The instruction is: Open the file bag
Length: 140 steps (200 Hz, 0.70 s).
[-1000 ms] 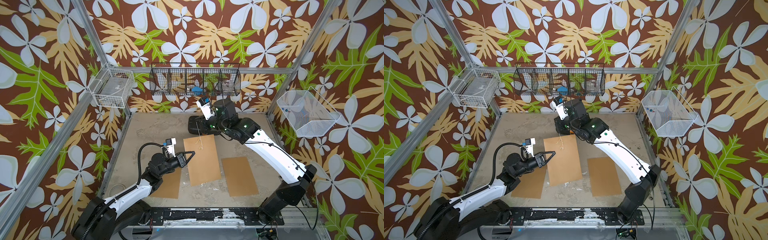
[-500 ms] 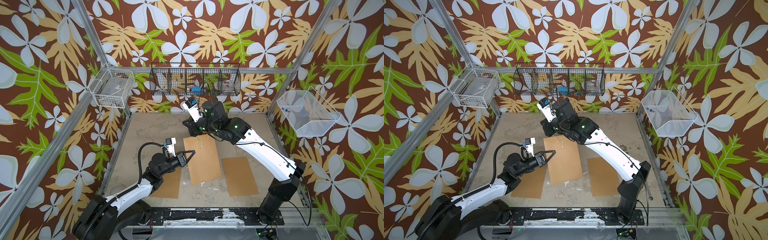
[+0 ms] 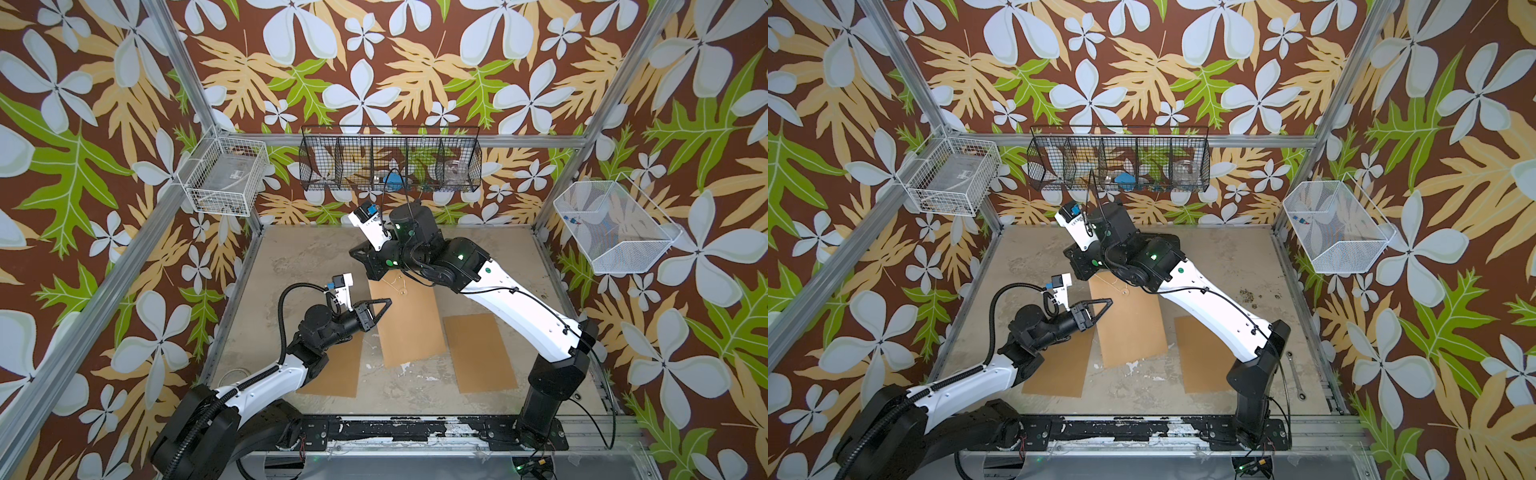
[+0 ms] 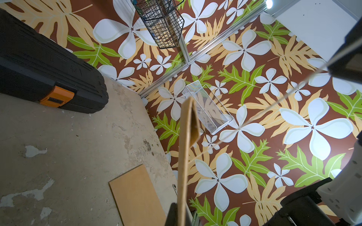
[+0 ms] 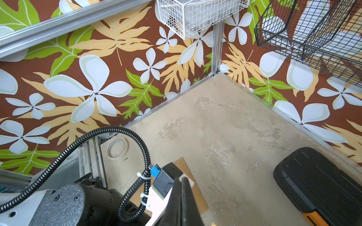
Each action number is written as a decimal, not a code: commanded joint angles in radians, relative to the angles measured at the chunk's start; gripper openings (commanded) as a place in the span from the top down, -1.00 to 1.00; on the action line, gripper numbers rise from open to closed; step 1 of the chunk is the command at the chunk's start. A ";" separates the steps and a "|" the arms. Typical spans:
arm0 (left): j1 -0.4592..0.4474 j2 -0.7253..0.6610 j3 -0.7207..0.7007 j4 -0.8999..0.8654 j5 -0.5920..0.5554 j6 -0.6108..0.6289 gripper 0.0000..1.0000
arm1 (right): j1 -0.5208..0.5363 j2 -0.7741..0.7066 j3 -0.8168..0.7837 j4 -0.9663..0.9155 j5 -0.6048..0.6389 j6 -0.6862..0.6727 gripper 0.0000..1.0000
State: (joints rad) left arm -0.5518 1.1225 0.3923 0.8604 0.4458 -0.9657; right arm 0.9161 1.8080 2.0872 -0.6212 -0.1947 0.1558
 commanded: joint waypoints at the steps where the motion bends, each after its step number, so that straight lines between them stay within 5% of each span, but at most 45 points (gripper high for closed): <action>1: 0.000 0.010 0.017 0.054 -0.016 0.001 1.00 | 0.001 -0.015 -0.006 0.020 -0.021 0.014 1.00; 140: 0.041 0.058 0.075 0.066 -0.056 0.001 1.00 | 0.001 -0.335 -0.457 0.072 0.187 0.087 1.00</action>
State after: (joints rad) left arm -0.5129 1.1736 0.4553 0.8795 0.3981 -0.9695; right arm 0.9161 1.5127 1.6783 -0.5804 -0.0650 0.2054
